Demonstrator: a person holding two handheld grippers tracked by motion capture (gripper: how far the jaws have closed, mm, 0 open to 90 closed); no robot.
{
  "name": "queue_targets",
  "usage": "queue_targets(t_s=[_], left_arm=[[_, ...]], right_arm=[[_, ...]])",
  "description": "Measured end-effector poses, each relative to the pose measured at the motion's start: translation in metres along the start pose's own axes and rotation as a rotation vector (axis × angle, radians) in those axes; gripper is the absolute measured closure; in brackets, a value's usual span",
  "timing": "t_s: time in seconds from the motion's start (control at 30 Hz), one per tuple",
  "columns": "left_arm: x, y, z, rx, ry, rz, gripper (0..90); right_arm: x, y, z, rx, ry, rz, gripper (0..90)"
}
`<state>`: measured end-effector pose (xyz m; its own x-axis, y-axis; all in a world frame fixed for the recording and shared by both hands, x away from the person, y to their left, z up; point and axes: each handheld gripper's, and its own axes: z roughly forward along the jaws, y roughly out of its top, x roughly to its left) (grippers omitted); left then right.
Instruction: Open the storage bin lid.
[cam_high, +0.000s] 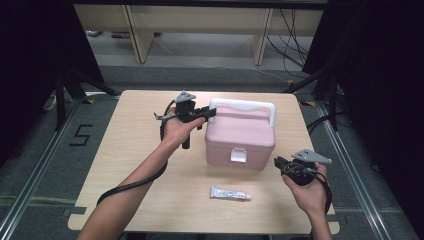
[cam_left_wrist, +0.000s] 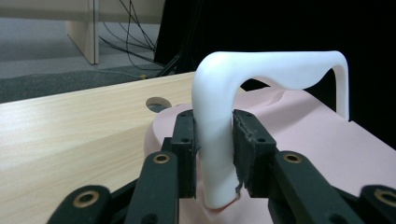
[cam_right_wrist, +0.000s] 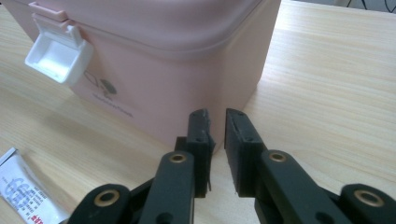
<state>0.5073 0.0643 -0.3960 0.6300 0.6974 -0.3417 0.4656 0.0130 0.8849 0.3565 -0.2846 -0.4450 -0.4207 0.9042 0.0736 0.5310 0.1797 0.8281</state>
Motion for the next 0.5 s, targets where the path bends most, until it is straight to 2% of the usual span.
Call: queue_targets(t_s=[0.03,0.1,0.13,0.17,0.2,0.23,0.27,0.3,0.33,0.37,0.4,0.43,0.47,0.5], left_arm=[[0.001,0.001,0.000,0.003,-0.008,-0.018,72.7],[0.000,0.002,-0.001,0.013,-0.001,-0.023,73.5],[0.001,0.003,-0.001,0.011,-0.010,-0.027,73.6],[0.000,0.004,-0.001,0.021,-0.001,-0.030,73.6],[0.000,0.005,-0.001,0.024,-0.004,-0.036,73.6],[-0.001,0.005,0.000,0.024,-0.005,-0.043,73.7],[0.000,0.007,0.000,0.032,-0.008,-0.046,73.7],[0.000,0.008,0.000,0.035,-0.006,-0.053,73.7],[0.000,0.008,0.000,0.038,-0.011,-0.060,73.7],[0.000,0.010,0.000,0.041,-0.007,-0.067,73.7],[0.001,0.011,0.000,0.046,-0.010,-0.074,73.7],[0.001,0.012,0.000,0.049,-0.011,-0.084,73.7],[0.001,0.012,0.000,0.046,-0.014,-0.091,73.7],[0.001,0.014,0.000,0.053,-0.013,-0.099,73.7]], right_arm=[[-0.001,0.000,0.000,0.004,0.006,-0.021,82.8],[0.003,0.001,-0.002,0.012,0.016,0.020,84.6],[0.001,0.002,-0.002,-0.001,0.018,-0.003,85.4],[0.000,0.003,-0.002,-0.020,0.007,-0.025,86.3],[0.004,0.004,-0.004,-0.009,0.017,0.016,87.5],[0.002,0.005,-0.004,-0.026,0.019,-0.016,88.6],[0.005,0.006,-0.004,-0.025,0.024,0.012,89.3],[0.003,0.008,-0.003,-0.039,0.017,-0.021,90.0],[0.006,0.008,-0.002,-0.044,0.035,0.017,90.0],[0.004,0.010,-0.003,-0.043,0.025,-0.021,90.0],[0.006,0.010,-0.002,-0.048,0.038,0.000,90.0],[0.008,0.012,-0.004,-0.029,0.035,0.015,90.0],[0.007,0.013,-0.003,-0.044,0.026,0.004,90.0],[0.005,0.014,-0.003,-0.057,0.017,-0.031,90.0]])
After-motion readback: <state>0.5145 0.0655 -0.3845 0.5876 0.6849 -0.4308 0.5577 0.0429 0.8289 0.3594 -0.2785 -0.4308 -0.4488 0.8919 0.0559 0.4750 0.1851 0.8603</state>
